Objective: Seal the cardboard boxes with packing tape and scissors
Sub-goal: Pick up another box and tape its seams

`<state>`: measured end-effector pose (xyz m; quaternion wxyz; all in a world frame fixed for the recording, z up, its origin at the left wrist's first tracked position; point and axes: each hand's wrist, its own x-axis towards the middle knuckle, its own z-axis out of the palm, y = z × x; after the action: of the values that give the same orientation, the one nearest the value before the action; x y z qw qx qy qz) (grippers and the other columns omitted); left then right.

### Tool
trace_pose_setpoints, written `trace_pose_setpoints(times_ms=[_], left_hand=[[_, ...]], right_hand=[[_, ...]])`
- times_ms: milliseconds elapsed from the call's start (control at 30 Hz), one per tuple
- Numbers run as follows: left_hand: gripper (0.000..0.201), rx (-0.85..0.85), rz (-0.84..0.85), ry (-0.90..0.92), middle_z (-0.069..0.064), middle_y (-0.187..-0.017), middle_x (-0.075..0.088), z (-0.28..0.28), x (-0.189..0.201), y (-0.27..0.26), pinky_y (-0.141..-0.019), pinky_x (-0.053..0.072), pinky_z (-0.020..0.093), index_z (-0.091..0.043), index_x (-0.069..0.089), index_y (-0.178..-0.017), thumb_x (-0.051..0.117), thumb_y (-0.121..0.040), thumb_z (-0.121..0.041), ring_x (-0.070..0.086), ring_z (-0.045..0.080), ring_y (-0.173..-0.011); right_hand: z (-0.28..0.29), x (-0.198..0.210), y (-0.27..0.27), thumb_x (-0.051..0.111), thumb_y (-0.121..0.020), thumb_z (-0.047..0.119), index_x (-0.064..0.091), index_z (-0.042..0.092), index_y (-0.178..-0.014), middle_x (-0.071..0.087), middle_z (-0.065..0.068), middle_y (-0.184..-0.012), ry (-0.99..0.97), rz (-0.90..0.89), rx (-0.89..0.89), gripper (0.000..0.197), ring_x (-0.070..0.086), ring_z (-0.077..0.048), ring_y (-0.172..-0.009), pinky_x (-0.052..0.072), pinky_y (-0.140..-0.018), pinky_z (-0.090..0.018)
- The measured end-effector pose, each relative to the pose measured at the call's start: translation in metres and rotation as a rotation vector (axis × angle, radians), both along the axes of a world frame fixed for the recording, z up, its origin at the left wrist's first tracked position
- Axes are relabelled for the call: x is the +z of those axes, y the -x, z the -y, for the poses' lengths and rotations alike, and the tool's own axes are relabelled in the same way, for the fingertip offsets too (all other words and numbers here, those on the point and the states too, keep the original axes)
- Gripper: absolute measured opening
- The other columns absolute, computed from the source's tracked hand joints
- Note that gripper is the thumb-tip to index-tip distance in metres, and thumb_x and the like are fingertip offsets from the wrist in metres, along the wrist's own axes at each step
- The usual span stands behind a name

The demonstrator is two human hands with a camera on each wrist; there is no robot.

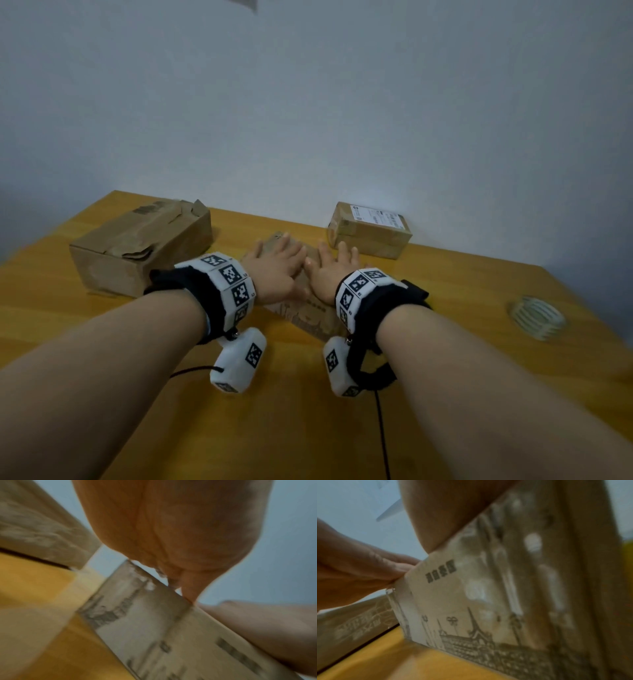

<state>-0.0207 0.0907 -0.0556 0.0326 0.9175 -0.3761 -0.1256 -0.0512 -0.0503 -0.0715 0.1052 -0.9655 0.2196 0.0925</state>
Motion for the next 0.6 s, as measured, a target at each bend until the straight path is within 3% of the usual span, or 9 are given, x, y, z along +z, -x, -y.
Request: trace_pose_setpoints(times_ms=[133,233,333,500,600], left_hand=[[0.087,0.002,-0.114,-0.039,-0.002,-0.159,-0.018,0.006,0.004,-0.003,-0.118,-0.007,0.048,-0.019,-0.007,-0.153,0.037,-0.092,-0.063,-0.017,0.013,-0.146],[0.090,-0.018,-0.051,-0.110,-0.001,-0.159,-0.019,0.008,0.004,-0.004,-0.118,-0.005,0.049,-0.018,-0.009,-0.153,0.033,-0.090,-0.067,-0.014,0.015,-0.147],[0.091,-0.019,-0.021,-0.094,0.000,-0.160,-0.017,0.007,0.002,-0.001,-0.119,-0.004,0.048,-0.018,-0.009,-0.153,0.032,-0.089,-0.068,-0.012,0.014,-0.147],[0.109,-0.030,-0.020,-0.087,-0.002,-0.159,-0.019,0.004,0.000,-0.002,-0.119,-0.007,0.048,-0.019,-0.012,-0.153,0.046,-0.079,-0.074,-0.013,0.014,-0.147],[0.112,-0.030,0.032,-0.086,-0.003,-0.160,-0.017,0.005,-0.005,-0.004,-0.119,-0.005,0.049,-0.021,-0.013,-0.152,0.052,-0.077,-0.073,-0.011,0.015,-0.148]], right_hand=[[0.017,0.004,0.002,0.017,-0.102,0.058,-0.004,0.034,-0.157,-0.008,-0.008,-0.165,-0.059,-0.051,0.088,0.064,-0.006,-0.034,-0.151,0.003,-0.122,-0.050],[0.031,0.002,0.009,0.016,-0.100,0.062,-0.005,0.043,-0.155,-0.005,-0.004,-0.166,0.030,-0.030,0.146,0.062,0.005,-0.034,-0.151,0.007,-0.120,-0.053],[0.034,-0.001,0.014,0.016,-0.098,0.065,-0.004,0.043,-0.155,-0.005,-0.005,-0.166,0.012,-0.007,0.173,0.064,0.004,-0.034,-0.151,0.008,-0.120,-0.054],[0.040,-0.011,0.025,0.015,-0.092,0.073,0.008,0.039,-0.155,0.010,-0.010,-0.164,0.003,0.258,0.093,0.072,0.015,-0.034,-0.149,0.015,-0.119,-0.053],[0.042,-0.015,0.027,0.027,-0.098,0.064,0.021,0.030,-0.153,0.025,-0.015,-0.158,-0.176,0.410,-0.012,0.065,0.026,-0.035,-0.143,0.024,-0.117,-0.047]])
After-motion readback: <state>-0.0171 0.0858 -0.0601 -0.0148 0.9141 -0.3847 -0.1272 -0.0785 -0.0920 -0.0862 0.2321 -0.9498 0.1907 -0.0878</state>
